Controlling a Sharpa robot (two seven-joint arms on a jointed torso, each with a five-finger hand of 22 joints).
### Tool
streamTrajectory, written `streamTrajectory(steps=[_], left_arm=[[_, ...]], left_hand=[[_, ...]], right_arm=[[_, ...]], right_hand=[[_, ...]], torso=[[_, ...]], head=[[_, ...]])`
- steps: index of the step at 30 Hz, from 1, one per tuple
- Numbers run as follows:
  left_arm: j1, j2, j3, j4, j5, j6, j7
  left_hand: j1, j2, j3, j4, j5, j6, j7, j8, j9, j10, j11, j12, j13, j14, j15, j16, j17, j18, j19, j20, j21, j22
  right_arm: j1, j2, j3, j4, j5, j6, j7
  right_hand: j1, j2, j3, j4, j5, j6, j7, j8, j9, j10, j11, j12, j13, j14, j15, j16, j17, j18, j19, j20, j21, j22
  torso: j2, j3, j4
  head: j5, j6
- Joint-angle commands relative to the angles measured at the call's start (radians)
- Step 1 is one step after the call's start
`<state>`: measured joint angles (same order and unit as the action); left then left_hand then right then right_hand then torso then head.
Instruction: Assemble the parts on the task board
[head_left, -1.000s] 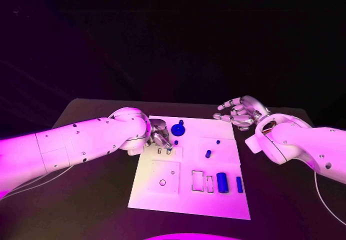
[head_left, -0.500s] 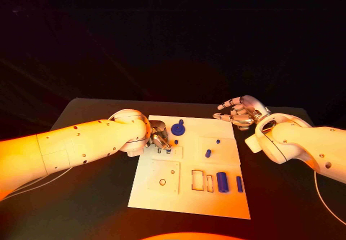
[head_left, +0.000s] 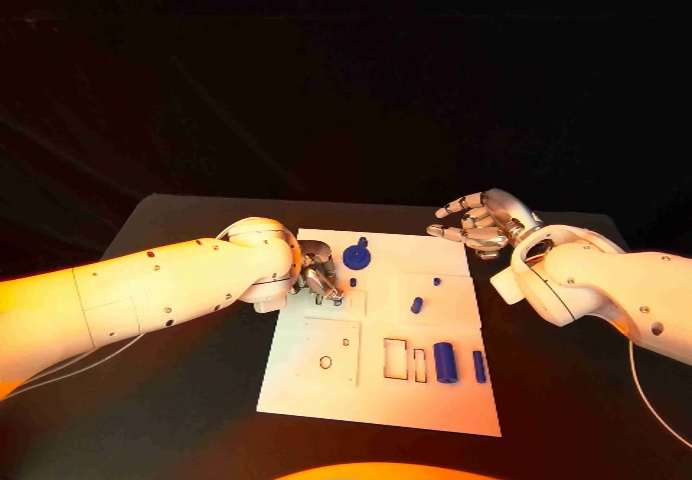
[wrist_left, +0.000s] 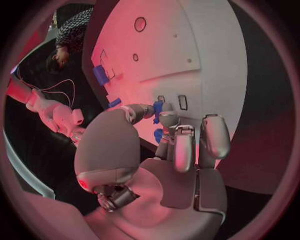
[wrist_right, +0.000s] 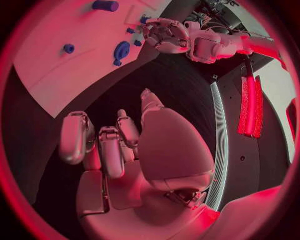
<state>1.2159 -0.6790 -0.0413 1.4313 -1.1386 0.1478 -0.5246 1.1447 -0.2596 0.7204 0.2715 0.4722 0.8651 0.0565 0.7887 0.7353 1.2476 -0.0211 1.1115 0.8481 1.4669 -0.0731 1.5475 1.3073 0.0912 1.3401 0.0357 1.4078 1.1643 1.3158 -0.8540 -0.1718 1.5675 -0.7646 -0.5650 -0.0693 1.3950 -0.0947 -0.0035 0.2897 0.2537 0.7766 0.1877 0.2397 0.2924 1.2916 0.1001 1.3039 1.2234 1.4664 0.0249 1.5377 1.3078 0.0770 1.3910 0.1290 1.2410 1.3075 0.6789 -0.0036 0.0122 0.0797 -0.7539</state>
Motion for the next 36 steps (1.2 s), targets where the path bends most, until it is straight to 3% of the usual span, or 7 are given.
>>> streamTrajectory(steps=[1, 11, 24, 36], left_arm=[[-0.004, 0.0, -0.003, 0.001, -0.004, 0.026, -0.006], [-0.004, -0.005, -0.001, -0.004, 0.068, 0.009, -0.005], [-0.004, -0.008, 0.003, -0.022, 0.132, -0.011, -0.005], [-0.004, -0.009, 0.004, -0.031, 0.15, 0.034, -0.001]], left_hand=[[-0.001, 0.011, 0.232, -0.238, 0.004, 0.009, -0.002, 0.006, 0.002, 0.007, 0.0, 0.003, 0.0, 0.096, -0.005, 0.006, 0.238, -0.008, 0.007, 0.0, 0.007, 0.002], [-0.001, 0.009, 0.234, -0.242, 0.007, 0.012, -0.003, 0.006, 0.002, 0.014, -0.001, 0.009, 0.01, 0.096, -0.005, 0.008, 0.24, -0.008, 0.008, -0.001, 0.008, 0.003], [-0.002, 0.008, 0.236, -0.246, 0.01, 0.015, -0.004, 0.005, 0.002, 0.017, -0.002, 0.011, 0.014, 0.097, -0.006, 0.008, 0.241, -0.008, 0.01, -0.002, 0.009, 0.006], [0.002, -0.003, 0.24, -0.261, 0.012, 0.023, -0.005, 0.001, 0.002, 0.022, -0.004, 0.013, 0.018, 0.098, -0.008, 0.011, 0.245, -0.01, 0.014, -0.004, 0.013, 0.013]], right_arm=[[-0.001, 0.001, 0.0, -0.001, -0.008, 0.019, 0.004], [-0.001, 0.001, 0.0, -0.003, -0.008, 0.02, 0.003], [-0.001, 0.005, 0.0, -0.012, -0.008, 0.019, 0.003], [-0.001, 0.005, 0.0, -0.017, -0.008, 0.02, 0.003]], right_hand=[[0.0, 0.009, 0.007, 0.001, -0.006, 0.001, -0.001, 0.005, 0.0, -0.004, 0.0, -0.003, -0.001, 0.076, -0.001, -0.005, 0.146, 0.006, -0.005, -0.001, -0.005, 0.007], [0.0, 0.009, 0.007, 0.001, -0.006, 0.001, -0.001, 0.005, 0.0, -0.004, 0.0, -0.003, -0.001, 0.076, -0.001, -0.005, 0.146, 0.006, -0.005, -0.001, -0.005, 0.007], [-0.002, 0.01, 0.007, 0.001, -0.006, 0.0, -0.002, 0.006, 0.0, -0.004, 0.0, -0.003, -0.002, 0.076, -0.001, -0.005, 0.146, 0.006, -0.006, -0.002, -0.006, 0.006], [-0.002, 0.01, 0.007, 0.002, -0.006, 0.0, -0.002, 0.006, 0.0, -0.004, 0.0, -0.003, -0.002, 0.076, -0.001, -0.005, 0.146, 0.006, -0.006, -0.002, -0.007, 0.006]], torso=[[0.0, -0.0009, -0.0006], [0.0, -0.0016, -0.0006], [0.0, 0.0003, 0.0002], [0.0, 0.0001, -0.0008]], head=[[0.001, -0.001], [0.001, 0.0], [0.002, -0.003], [-0.001, -0.005]])
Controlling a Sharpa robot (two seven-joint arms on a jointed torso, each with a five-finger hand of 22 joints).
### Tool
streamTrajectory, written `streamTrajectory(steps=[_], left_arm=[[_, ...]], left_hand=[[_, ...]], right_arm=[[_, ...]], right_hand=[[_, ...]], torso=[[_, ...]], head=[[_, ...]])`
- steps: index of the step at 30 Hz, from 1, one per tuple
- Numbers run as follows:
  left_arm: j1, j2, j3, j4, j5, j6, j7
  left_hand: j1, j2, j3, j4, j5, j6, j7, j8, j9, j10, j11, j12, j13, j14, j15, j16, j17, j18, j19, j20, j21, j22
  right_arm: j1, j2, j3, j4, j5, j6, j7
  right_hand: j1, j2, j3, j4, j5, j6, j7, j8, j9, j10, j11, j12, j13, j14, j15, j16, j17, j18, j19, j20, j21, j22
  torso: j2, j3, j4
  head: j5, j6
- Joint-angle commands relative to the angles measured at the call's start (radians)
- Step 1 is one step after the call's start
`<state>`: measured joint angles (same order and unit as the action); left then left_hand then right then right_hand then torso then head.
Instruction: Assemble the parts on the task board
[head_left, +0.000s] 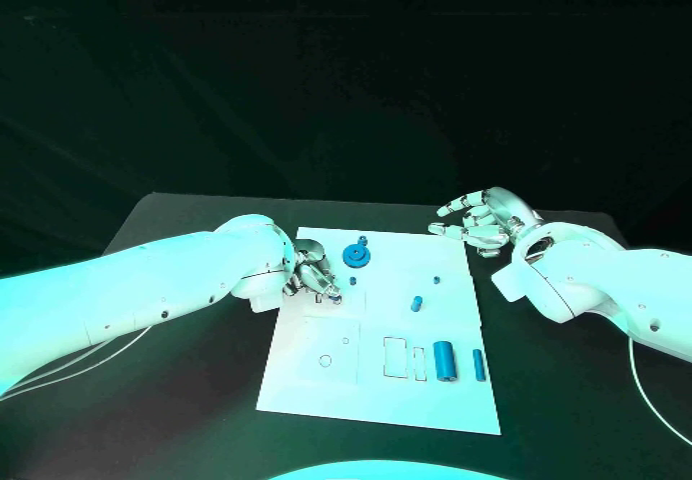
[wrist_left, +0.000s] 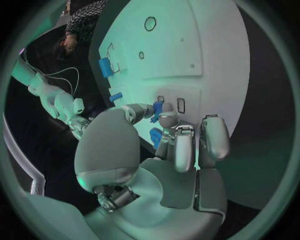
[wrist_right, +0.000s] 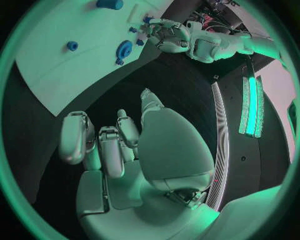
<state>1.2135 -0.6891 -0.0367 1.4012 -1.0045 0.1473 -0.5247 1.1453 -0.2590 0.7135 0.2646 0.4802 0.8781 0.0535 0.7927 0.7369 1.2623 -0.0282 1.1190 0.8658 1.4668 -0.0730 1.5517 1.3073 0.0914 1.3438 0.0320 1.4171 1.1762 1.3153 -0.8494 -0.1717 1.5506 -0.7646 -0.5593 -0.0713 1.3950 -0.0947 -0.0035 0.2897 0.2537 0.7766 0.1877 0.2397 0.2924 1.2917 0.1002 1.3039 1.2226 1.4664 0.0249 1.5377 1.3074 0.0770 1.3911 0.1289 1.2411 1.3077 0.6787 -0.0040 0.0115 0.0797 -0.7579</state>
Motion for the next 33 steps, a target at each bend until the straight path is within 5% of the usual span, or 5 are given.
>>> streamTrajectory(steps=[1, 33], left_arm=[[-0.001, 0.001, 0.0, -0.001, 0.015, 0.037, -0.001], [-0.001, 0.019, 0.0, -0.017, -0.012, 0.081, 0.003]], left_hand=[[0.002, -0.005, 0.247, -0.257, 0.004, 0.011, -0.003, -0.004, 0.0, 0.009, 0.003, 0.007, 0.004, 0.099, -0.008, 0.008, 0.247, -0.01, 0.011, 0.0, 0.005, 0.002], [0.003, -0.009, 0.247, -0.263, 0.008, 0.018, -0.003, -0.008, -0.002, 0.015, 0.002, 0.01, 0.01, 0.1, -0.009, 0.01, 0.25, -0.011, 0.013, -0.001, 0.007, 0.007]], right_arm=[[-0.001, 0.0, 0.0, 0.0, -0.008, 0.014, 0.005], [-0.001, 0.0, 0.0, -0.001, -0.008, 0.014, 0.004]], right_hand=[[-0.003, 0.011, 0.007, 0.002, -0.006, 0.0, -0.002, 0.006, -0.001, -0.003, 0.0, -0.003, -0.001, 0.075, -0.001, -0.006, 0.145, 0.006, -0.006, -0.002, -0.008, 0.005], [-0.003, 0.011, 0.007, 0.002, -0.006, 0.0, -0.002, 0.006, -0.001, -0.003, 0.0, -0.003, -0.001, 0.075, -0.001, -0.006, 0.145, 0.006, -0.006, -0.002, -0.008, 0.005]], torso=[[0.0, 0.0003, 0.0], [0.0, 0.0, 0.0]], head=[[0.0, -0.001], [0.0, -0.004]])
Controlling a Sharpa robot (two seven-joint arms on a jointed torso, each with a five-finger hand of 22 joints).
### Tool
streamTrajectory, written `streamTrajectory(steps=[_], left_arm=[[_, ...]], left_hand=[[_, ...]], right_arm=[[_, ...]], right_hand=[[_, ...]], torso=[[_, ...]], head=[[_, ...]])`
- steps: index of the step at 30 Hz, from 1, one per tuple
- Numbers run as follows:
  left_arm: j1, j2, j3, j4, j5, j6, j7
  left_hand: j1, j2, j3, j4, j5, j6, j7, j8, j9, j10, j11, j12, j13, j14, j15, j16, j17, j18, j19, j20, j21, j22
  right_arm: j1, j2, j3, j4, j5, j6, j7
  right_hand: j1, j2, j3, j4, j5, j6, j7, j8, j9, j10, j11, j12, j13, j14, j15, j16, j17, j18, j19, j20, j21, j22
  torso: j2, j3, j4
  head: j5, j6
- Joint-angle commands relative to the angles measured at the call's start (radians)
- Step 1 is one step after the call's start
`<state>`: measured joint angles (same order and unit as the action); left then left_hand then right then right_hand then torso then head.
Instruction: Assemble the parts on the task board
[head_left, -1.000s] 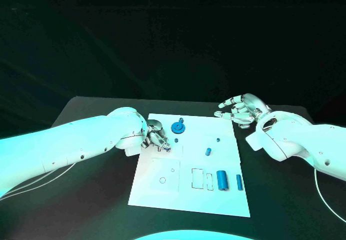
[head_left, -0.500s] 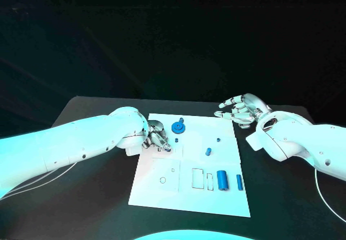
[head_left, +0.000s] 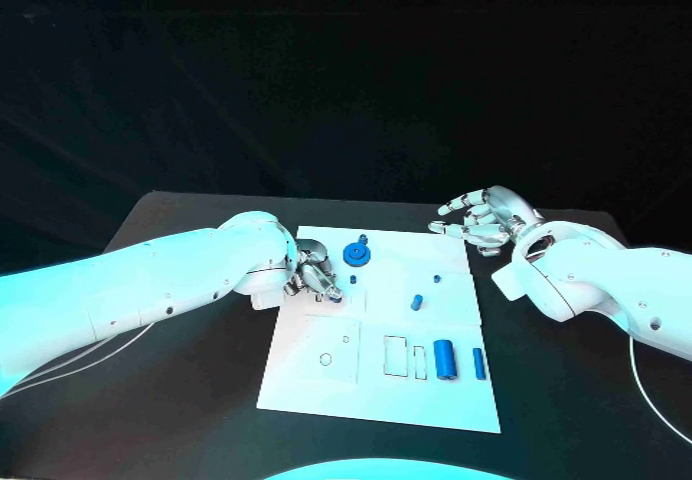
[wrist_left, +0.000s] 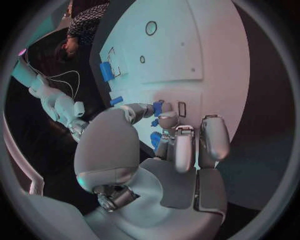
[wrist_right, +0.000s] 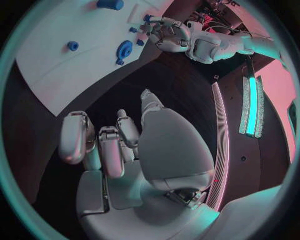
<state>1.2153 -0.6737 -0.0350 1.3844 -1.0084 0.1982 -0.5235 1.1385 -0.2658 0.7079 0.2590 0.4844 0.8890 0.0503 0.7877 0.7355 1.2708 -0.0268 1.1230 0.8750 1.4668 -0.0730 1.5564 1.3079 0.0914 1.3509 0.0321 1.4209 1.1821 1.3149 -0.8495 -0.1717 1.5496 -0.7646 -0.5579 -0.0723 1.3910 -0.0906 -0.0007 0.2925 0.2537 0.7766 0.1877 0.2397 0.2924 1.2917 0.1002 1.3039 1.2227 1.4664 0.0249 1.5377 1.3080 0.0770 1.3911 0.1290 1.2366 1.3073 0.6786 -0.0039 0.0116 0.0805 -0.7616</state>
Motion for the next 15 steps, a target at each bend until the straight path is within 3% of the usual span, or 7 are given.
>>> streamTrajectory(steps=[1, 15], left_arm=[[-0.003, 0.004, -0.002, -0.001, -0.009, 0.031, 0.002], [-0.002, 0.005, -0.001, -0.012, -0.011, 0.03, 0.006]], left_hand=[[0.01, -0.003, 0.253, -0.259, 0.005, 0.009, 0.0, -0.004, -0.001, 0.007, 0.001, 0.006, 0.001, 0.1, -0.009, 0.006, 0.25, -0.012, 0.007, -0.001, 0.004, 0.003], [0.01, -0.005, 0.253, -0.261, 0.01, 0.013, 0.0, -0.007, -0.002, 0.011, 0.0, 0.008, 0.006, 0.1, -0.009, 0.007, 0.252, -0.012, 0.008, -0.002, 0.006, 0.006]], right_arm=[[0.0, 0.0, 0.0, 0.0, -0.008, 0.013, 0.005], [0.0, 0.0, 0.0, 0.0, -0.008, 0.012, 0.005]], right_hand=[[0.001, 0.007, 0.004, -0.001, -0.006, 0.0, -0.002, 0.006, -0.001, -0.003, 0.0, -0.003, -0.001, 0.075, -0.001, -0.006, 0.144, 0.006, -0.006, -0.002, -0.003, 0.005], [0.001, 0.007, 0.004, -0.001, -0.006, 0.0, -0.002, 0.006, -0.001, -0.003, 0.0, -0.003, -0.001, 0.075, -0.001, -0.006, 0.144, 0.006, -0.006, -0.002, -0.003, 0.005]], torso=[[0.0, -0.0003, -0.0002], [0.0, -0.0008, -0.0002]], head=[[0.0, -0.001], [0.0, 0.002]])
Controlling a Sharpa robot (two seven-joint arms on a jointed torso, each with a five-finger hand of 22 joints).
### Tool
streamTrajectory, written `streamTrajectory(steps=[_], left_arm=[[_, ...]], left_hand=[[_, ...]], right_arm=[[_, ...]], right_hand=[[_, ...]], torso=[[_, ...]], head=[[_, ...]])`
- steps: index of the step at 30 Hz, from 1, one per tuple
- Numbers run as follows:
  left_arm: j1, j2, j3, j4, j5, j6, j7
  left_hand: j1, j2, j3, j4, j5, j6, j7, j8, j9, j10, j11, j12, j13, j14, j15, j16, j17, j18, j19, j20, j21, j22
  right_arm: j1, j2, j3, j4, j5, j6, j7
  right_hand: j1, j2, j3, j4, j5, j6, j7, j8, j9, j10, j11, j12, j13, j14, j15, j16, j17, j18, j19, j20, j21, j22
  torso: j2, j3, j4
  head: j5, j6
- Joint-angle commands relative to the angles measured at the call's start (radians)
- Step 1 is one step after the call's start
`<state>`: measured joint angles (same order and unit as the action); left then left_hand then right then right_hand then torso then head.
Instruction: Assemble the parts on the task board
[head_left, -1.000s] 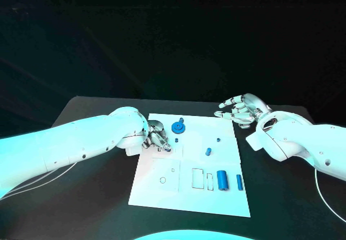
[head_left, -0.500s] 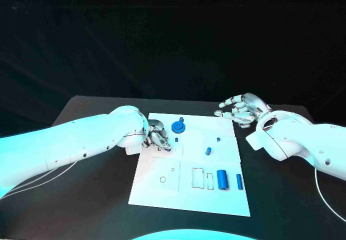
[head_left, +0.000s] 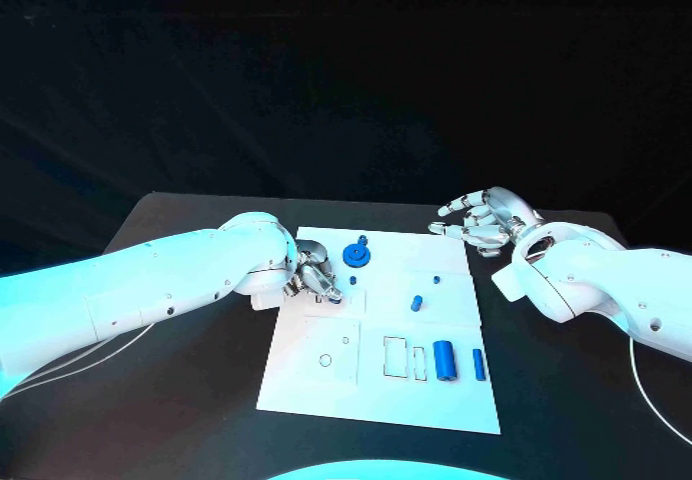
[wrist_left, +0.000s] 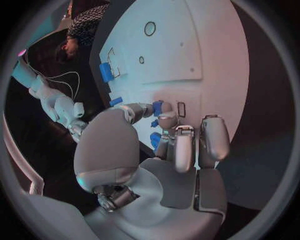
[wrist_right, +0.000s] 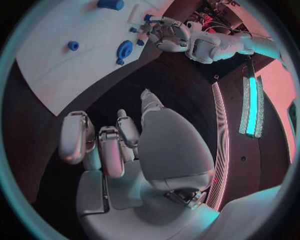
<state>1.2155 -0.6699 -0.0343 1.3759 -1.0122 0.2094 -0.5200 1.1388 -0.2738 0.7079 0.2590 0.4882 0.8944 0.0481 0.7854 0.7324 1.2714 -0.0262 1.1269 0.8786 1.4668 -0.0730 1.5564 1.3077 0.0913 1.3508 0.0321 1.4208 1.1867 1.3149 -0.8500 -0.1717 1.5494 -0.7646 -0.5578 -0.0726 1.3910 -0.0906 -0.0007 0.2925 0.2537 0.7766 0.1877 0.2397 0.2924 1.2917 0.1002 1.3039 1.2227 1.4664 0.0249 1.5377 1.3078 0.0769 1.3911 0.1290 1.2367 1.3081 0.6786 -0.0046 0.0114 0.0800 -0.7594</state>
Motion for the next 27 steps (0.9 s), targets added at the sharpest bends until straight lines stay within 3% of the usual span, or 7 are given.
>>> streamTrajectory(steps=[1, 14, 27], left_arm=[[-0.003, 0.002, -0.002, -0.003, -0.007, 0.019, 0.002], [-0.001, 0.009, -0.002, -0.009, 0.004, 0.055, -0.004], [0.0, 0.024, -0.002, -0.021, 0.024, 0.06, -0.034]], left_hand=[[0.01, 0.003, 0.253, -0.261, 0.006, 0.008, 0.002, -0.004, 0.002, 0.01, 0.0, 0.004, 0.002, 0.1, -0.009, 0.007, 0.252, -0.012, 0.008, -0.002, 0.006, 0.001], [0.009, 0.002, 0.253, -0.262, 0.009, 0.011, 0.002, -0.006, 0.001, 0.014, 0.0, 0.008, 0.008, 0.101, -0.009, 0.008, 0.254, -0.012, 0.008, -0.002, 0.006, 0.002], [-0.025, 0.024, 0.24, -0.246, 0.017, 0.025, -0.004, -0.01, 0.006, 0.04, -0.004, 0.017, 0.023, 0.104, -0.009, 0.014, 0.263, -0.013, 0.009, -0.002, 0.008, 0.008]], right_arm=[[-0.001, 0.0, 0.0, 0.0, -0.008, 0.012, 0.005], [-0.001, 0.0, 0.0, 0.0, -0.008, 0.013, 0.005], [-0.001, 0.001, 0.0, -0.002, -0.008, 0.014, 0.002]], right_hand=[[0.001, 0.007, 0.004, -0.001, -0.006, 0.0, -0.002, 0.006, -0.001, -0.003, 0.0, -0.003, -0.001, 0.075, -0.001, -0.006, 0.144, 0.006, -0.006, -0.002, -0.003, 0.005], [0.001, 0.007, 0.004, -0.001, -0.006, 0.0, -0.002, 0.006, -0.001, -0.003, 0.0, -0.003, -0.001, 0.075, -0.001, -0.006, 0.144, 0.006, -0.006, -0.002, -0.003, 0.005], [-0.004, 0.01, 0.004, -0.002, -0.006, -0.002, -0.002, 0.009, -0.001, -0.002, -0.001, -0.004, -0.003, 0.075, -0.002, -0.006, 0.145, 0.006, -0.006, -0.002, -0.004, 0.005]], torso=[[0.0, -0.0002, 0.0001], [0.0, 0.0011, 0.001], [0.0, 0.001, 0.0003]], head=[[0.0, -0.001], [-0.001, -0.002], [-0.001, -0.005]])
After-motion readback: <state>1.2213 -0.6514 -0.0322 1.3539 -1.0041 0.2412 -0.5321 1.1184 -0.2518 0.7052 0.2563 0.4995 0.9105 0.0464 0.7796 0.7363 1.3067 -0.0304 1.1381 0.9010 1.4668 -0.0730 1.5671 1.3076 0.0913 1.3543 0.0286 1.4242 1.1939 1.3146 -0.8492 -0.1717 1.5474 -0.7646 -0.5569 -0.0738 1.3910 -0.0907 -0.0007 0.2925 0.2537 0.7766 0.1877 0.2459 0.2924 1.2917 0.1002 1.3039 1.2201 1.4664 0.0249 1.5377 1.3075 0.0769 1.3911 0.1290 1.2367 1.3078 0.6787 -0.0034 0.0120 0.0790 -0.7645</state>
